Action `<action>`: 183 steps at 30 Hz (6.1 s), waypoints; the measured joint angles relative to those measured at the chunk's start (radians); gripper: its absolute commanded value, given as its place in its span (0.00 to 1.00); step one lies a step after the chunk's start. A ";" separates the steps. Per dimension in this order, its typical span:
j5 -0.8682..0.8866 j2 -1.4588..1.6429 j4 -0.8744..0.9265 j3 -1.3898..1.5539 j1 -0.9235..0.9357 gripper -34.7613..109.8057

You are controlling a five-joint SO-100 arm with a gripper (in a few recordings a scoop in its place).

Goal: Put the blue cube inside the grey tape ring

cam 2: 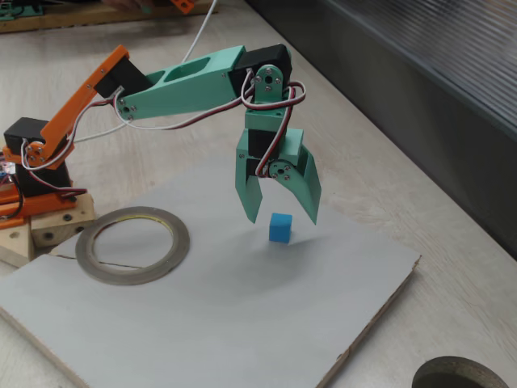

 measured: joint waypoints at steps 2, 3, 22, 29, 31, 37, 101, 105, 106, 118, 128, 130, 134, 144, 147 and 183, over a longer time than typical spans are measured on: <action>0.000 0.000 0.000 0.000 0.000 0.66; 0.000 0.000 0.000 0.000 0.000 0.66; 0.003 -0.097 0.000 0.000 -0.002 0.66; 0.003 -0.097 0.000 0.000 0.000 0.66; 0.003 -0.097 0.000 0.000 0.000 0.66; 0.003 -0.097 0.000 0.000 0.000 0.66; -0.002 -0.161 -0.008 -0.017 -0.011 0.48; -0.002 -0.161 -0.008 -0.017 -0.011 0.48; -0.002 -0.153 -0.008 -0.017 -0.011 0.48; 0.000 -0.140 -0.008 -0.017 -0.006 0.48; -0.002 -0.140 -0.008 -0.017 -0.006 0.28; -0.002 -0.140 -0.008 -0.017 -0.006 0.27; 0.000 -0.140 -0.008 -0.017 -0.006 0.26; 0.000 -0.140 -0.008 -0.017 -0.006 0.26; 0.000 -0.133 -0.008 -0.017 -0.006 0.26; -0.002 0.279 0.074 -0.009 -0.005 0.26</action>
